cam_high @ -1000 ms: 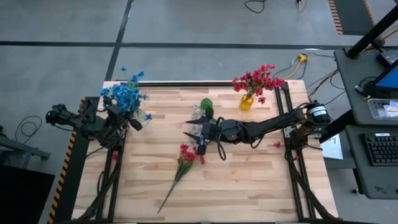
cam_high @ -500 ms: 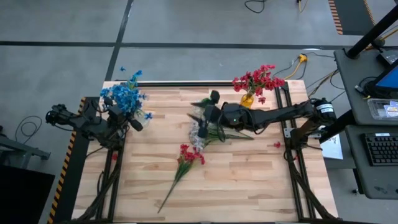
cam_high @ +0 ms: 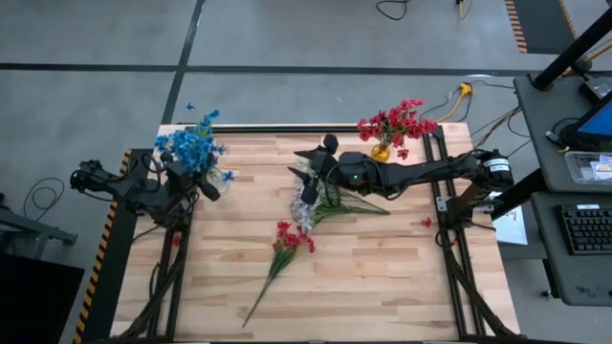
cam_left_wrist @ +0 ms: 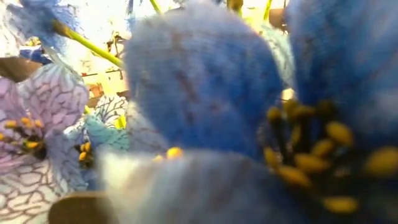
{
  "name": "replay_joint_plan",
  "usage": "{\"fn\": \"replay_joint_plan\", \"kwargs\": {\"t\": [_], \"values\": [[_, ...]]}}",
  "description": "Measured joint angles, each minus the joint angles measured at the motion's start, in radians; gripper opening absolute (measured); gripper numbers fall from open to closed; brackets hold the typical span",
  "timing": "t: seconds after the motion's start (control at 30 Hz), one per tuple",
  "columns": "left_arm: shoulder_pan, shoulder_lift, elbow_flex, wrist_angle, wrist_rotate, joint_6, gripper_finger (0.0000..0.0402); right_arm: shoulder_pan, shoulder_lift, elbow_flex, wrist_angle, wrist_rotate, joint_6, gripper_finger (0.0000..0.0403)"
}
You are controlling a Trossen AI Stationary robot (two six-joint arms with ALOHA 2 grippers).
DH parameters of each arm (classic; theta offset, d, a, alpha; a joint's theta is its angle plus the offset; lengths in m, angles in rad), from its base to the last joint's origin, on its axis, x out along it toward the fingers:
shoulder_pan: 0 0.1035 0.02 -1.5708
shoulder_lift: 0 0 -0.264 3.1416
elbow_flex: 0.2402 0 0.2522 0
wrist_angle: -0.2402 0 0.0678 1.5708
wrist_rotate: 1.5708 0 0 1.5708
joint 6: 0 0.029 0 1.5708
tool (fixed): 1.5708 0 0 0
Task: Sort flowers into vase by color
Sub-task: Put the blue flowers into the transparent vase
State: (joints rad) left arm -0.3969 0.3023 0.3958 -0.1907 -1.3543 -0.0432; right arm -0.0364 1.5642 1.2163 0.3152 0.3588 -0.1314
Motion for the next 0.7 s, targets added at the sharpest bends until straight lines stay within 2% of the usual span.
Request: {"fn": "replay_joint_plan", "kwargs": {"t": [0.23,0.7], "values": [[0.000,0.013,-0.001,-0.078,-0.002,-0.095,0.0000,0.001,0.000,0.000,-0.006,-0.001,0.000,0.0203],[0.000,0.074,-0.017,-0.091,-0.001,-0.171,0.0000,0.001,0.000,0.000,-0.028,0.000,0.000,0.0203]]}}
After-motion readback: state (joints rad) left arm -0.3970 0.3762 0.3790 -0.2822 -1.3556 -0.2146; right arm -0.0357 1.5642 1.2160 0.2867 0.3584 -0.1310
